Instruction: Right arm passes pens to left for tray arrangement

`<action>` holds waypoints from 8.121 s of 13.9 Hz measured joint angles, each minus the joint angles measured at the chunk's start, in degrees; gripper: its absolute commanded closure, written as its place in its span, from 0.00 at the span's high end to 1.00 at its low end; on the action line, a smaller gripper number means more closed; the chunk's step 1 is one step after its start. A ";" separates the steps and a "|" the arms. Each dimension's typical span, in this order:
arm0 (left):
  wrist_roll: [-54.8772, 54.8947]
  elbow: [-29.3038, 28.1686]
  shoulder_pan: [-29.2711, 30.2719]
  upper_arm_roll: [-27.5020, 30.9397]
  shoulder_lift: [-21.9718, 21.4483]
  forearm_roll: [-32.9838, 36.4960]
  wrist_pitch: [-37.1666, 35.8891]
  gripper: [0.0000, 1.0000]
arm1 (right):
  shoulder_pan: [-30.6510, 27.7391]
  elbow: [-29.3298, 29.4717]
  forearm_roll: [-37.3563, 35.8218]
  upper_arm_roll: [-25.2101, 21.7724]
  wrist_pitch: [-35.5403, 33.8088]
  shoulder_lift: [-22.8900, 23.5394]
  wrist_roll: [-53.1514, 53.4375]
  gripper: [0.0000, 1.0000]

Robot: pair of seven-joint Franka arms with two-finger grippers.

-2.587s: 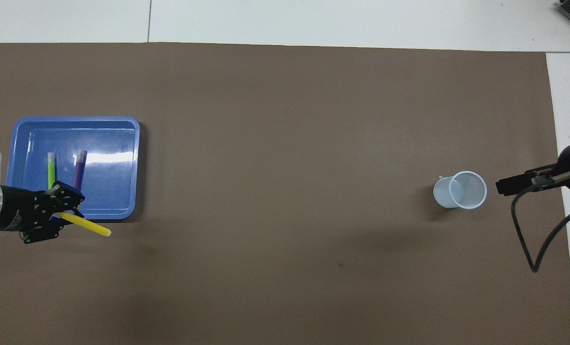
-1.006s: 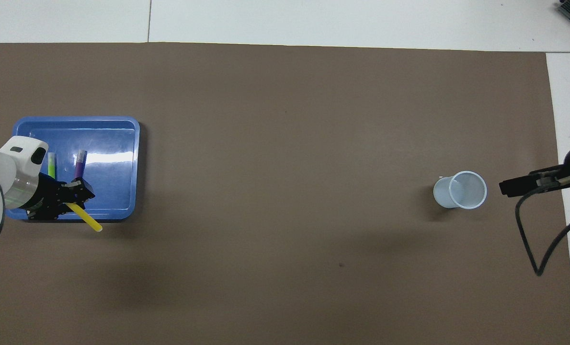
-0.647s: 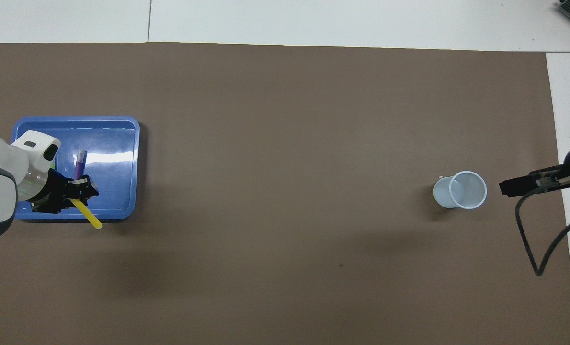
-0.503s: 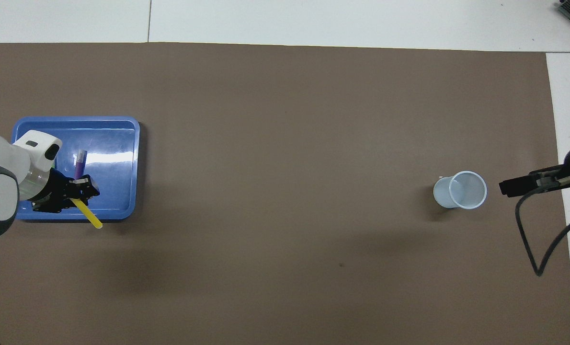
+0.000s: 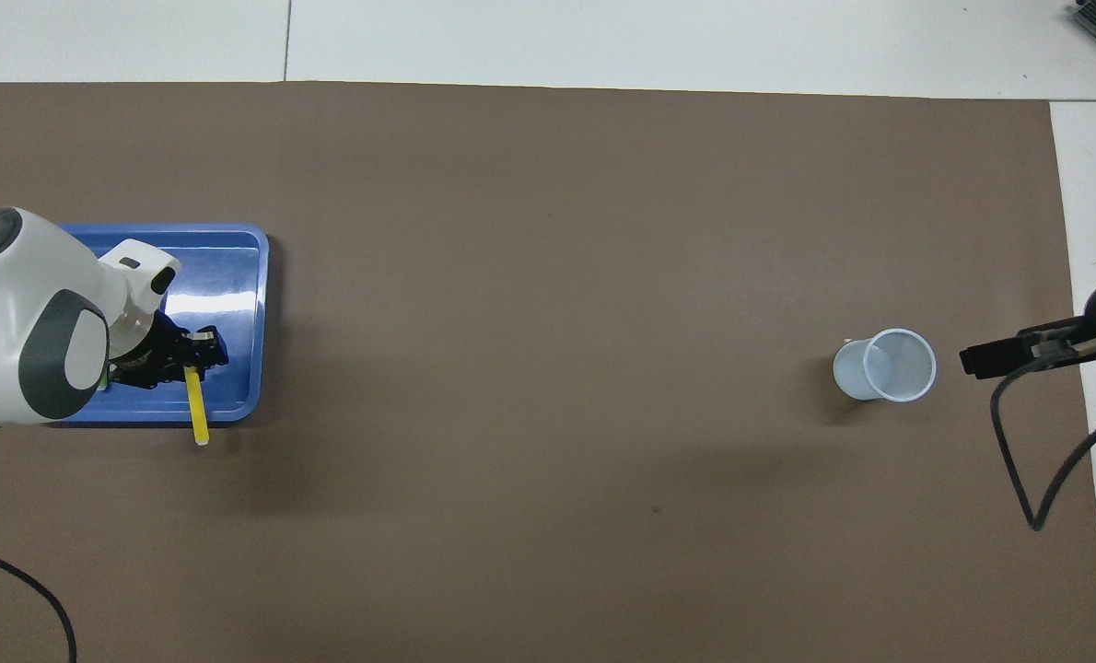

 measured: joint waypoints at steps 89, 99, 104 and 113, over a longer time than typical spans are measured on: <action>2.83 19.72 -3.74 1.39 -13.28 -0.71 -25.18 1.00 | 0.61 5.36 0.00 -0.44 -3.32 4.02 1.70 1.00; 4.40 19.19 -4.61 1.90 -15.64 -0.84 -24.25 1.00 | 0.63 5.38 0.00 -0.47 -3.33 4.02 1.72 1.00; 4.59 22.69 -4.85 2.01 -15.58 -0.07 -27.62 1.00 | 0.66 5.38 0.00 -0.47 -3.33 4.02 1.72 1.00; 12.16 24.00 -5.35 3.55 -15.56 -0.39 -29.46 1.00 | 0.76 5.47 0.00 -0.45 -3.33 4.02 1.72 1.00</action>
